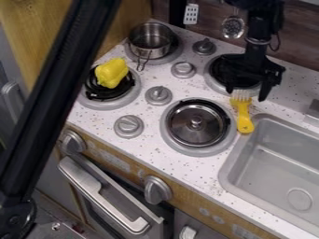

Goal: Put the yellow brush in between the bottom right burner and top right burner

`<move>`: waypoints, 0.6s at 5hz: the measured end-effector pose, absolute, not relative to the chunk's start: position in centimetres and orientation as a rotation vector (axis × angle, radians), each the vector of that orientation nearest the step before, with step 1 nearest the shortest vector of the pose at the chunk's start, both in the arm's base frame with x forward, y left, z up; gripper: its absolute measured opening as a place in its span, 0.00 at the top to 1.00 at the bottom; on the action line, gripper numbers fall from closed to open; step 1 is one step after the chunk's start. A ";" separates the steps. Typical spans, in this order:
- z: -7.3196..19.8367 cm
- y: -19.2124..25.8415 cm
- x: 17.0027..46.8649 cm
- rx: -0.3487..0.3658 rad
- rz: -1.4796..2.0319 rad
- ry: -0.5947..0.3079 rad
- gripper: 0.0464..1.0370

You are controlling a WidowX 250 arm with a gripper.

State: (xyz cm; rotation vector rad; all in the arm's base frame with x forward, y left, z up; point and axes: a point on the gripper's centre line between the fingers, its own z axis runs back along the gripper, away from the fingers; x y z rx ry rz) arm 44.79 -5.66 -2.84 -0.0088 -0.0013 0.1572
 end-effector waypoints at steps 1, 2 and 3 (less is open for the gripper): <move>-5.1 -5.9 44.3 -0.010 0.160 0.065 0.04; -5.7 -6.1 44.3 -0.011 0.153 0.090 0.04; -6.0 -6.3 44.1 -0.006 0.144 0.098 0.08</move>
